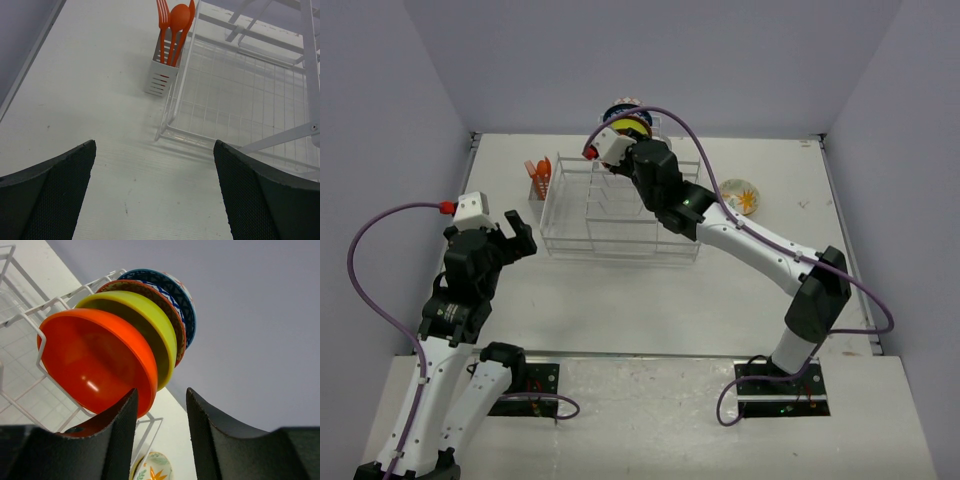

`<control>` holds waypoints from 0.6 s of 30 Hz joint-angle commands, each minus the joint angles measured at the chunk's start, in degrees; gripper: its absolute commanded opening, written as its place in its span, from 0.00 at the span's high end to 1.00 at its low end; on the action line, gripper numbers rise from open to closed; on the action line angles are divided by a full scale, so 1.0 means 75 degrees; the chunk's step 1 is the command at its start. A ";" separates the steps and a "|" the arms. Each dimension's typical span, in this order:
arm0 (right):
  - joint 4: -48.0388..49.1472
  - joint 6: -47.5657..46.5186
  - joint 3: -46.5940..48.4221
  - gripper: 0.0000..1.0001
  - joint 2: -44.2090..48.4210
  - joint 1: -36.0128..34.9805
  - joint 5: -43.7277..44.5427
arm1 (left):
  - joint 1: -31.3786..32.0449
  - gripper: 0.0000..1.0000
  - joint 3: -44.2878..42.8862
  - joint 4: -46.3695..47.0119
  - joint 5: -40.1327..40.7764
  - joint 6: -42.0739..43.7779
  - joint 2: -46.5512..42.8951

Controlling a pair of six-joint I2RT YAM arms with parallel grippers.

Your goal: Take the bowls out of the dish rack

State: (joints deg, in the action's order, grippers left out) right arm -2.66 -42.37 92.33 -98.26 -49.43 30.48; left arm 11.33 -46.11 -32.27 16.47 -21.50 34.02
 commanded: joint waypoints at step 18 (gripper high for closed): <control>0.1221 -0.0222 -0.0463 0.69 -0.0329 0.0169 -0.0103 | -0.0023 0.00 -0.0028 0.0190 -0.0098 0.0089 -0.0013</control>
State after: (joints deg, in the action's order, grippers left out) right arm 2.63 -43.77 89.84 -100.97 -48.56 30.30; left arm 11.33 -46.11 -32.29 16.43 -21.50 34.02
